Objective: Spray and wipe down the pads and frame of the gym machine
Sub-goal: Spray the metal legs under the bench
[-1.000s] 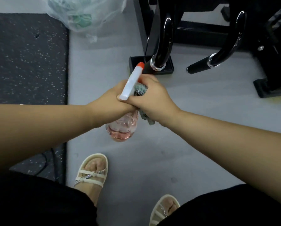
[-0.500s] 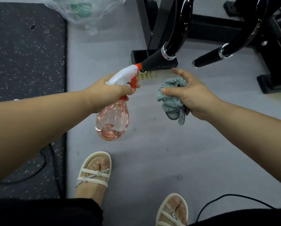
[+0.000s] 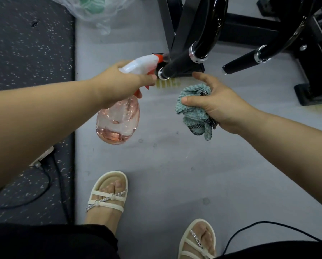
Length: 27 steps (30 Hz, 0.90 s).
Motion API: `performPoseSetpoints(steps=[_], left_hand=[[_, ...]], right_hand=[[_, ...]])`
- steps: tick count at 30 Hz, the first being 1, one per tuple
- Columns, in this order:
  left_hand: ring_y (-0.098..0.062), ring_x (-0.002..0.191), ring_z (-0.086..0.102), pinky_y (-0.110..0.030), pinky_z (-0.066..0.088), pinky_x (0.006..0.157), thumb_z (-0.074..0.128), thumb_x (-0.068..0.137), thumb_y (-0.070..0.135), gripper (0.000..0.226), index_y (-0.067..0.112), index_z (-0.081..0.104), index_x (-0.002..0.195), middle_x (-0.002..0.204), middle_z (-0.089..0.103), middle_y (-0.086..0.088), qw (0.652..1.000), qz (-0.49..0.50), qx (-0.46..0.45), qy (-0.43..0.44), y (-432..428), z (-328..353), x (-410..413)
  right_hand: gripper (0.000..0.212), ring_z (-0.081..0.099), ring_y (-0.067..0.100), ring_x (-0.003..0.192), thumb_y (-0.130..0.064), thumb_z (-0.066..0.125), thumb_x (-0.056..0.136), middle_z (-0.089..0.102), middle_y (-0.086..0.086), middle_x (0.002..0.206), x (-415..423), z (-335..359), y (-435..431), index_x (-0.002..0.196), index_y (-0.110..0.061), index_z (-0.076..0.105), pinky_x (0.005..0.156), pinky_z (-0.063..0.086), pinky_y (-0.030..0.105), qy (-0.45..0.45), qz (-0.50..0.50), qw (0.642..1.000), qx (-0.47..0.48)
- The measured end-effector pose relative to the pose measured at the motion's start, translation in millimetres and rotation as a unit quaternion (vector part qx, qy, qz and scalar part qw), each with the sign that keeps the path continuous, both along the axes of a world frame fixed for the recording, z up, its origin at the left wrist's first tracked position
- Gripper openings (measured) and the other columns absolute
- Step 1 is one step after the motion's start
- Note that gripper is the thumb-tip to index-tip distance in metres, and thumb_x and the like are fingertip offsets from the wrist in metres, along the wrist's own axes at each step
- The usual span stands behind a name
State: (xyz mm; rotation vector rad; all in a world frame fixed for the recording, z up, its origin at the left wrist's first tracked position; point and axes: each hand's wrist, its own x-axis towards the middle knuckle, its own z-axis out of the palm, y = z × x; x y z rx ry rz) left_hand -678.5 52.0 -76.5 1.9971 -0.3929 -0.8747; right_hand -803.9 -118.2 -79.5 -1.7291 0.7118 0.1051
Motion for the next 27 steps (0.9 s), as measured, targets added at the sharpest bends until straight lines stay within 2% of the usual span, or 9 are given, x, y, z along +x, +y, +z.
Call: performPoseSetpoints(steps=[3,5,8,10,14,19,23,25,27], left_hand=[[-0.009,0.063,0.057,-0.024,0.050,0.064,0.064,0.087,0.031,0.009,0.027,0.062,0.094,0.092,0.065,0.001,0.999,-0.033,-0.006,-0.020,-8.5,9.9,-4.8],[-0.011,0.067,0.057,-0.019,0.050,0.059,0.065,0.088,0.023,0.014,0.030,0.059,0.098,0.089,0.062,0.004,0.998,-0.059,-0.018,-0.019,-10.2,12.2,-10.6],[-0.017,0.079,0.058,-0.031,0.050,0.072,0.063,0.088,0.023,0.019,0.024,0.060,0.106,0.099,0.064,0.000,0.988,-0.135,0.000,-0.073,-9.0,4.6,-20.5],[-0.024,0.085,0.057,-0.036,0.047,0.076,0.060,0.089,0.031,0.020,0.021,0.053,0.106,0.097,0.062,-0.003,0.965,-0.197,0.065,-0.163,-12.4,-0.1,-27.2],[-0.022,0.085,0.042,-0.029,0.030,0.069,0.048,0.093,0.042,0.037,0.015,0.043,0.118,0.097,0.046,0.000,0.924,-0.247,0.119,-0.268,-47.9,8.1,-54.0],[-0.026,0.093,0.054,-0.034,0.043,0.078,0.053,0.092,0.035,0.031,0.012,0.047,0.113,0.103,0.054,-0.005,0.944,-0.239,0.026,-0.225,-110.6,4.3,-76.0],[-0.017,0.073,0.047,-0.028,0.034,0.055,0.049,0.093,0.030,0.018,0.016,0.044,0.104,0.081,0.047,0.003,0.952,-0.205,0.024,-0.227,-153.9,-1.4,-80.7],[-0.017,0.069,0.047,-0.028,0.032,0.051,0.044,0.094,0.033,0.018,0.016,0.045,0.098,0.076,0.046,0.004,0.946,-0.203,0.039,-0.250,-164.9,-6.5,-77.3],[-0.017,0.067,0.047,-0.028,0.032,0.050,0.043,0.094,0.032,0.020,0.015,0.047,0.104,0.077,0.047,0.003,0.940,-0.207,0.059,-0.266,-169.4,-10.4,-74.2]], right_hand=[[0.074,0.056,0.012,0.109,-0.015,0.075,0.078,0.042,-0.014,0.121,0.7,0.7,0.9,0.140,-0.027,0.038,0.093,0.050,0.030,-0.001,0.001,1.000,-0.010],[0.074,0.057,0.014,0.109,-0.016,0.075,0.077,0.046,-0.016,0.116,1.0,1.1,-1.6,0.140,-0.028,0.037,0.095,0.050,0.034,-0.003,-0.003,1.000,-0.006],[0.071,0.059,0.011,0.104,-0.017,0.074,0.079,0.048,-0.015,0.117,-1.2,2.3,-7.5,0.139,-0.029,0.038,0.091,0.052,0.030,0.003,0.002,1.000,-0.013],[0.067,0.062,0.016,0.102,-0.018,0.074,0.079,0.051,-0.004,0.125,-6.9,-0.9,-14.8,0.136,-0.029,0.042,0.089,0.053,0.033,0.025,0.002,1.000,-0.011],[0.060,0.065,0.022,0.093,-0.016,0.073,0.080,0.058,0.007,0.119,-29.5,-9.1,-47.9,0.133,-0.023,0.045,0.078,0.057,0.035,0.073,-0.114,0.991,0.011],[0.069,0.061,0.027,0.102,-0.017,0.073,0.079,0.051,0.010,0.128,-46.6,-9.6,-81.8,0.138,-0.022,0.037,0.090,0.052,0.043,0.046,-0.214,0.976,-0.008],[0.077,0.061,0.025,0.100,-0.017,0.072,0.080,0.044,0.009,0.134,-49.7,-8.3,-87.5,0.143,-0.024,0.027,0.086,0.053,0.036,0.034,-0.181,0.983,-0.019],[0.078,0.063,0.023,0.097,-0.015,0.070,0.082,0.044,0.008,0.132,-48.3,-8.0,-87.6,0.145,-0.023,0.024,0.079,0.054,0.029,0.027,-0.167,0.985,-0.016],[0.077,0.063,0.019,0.093,-0.013,0.069,0.084,0.046,0.000,0.119,-47.7,-9.5,-90.3,0.145,-0.022,0.024,0.074,0.054,0.024,0.020,-0.174,0.984,-0.015]])
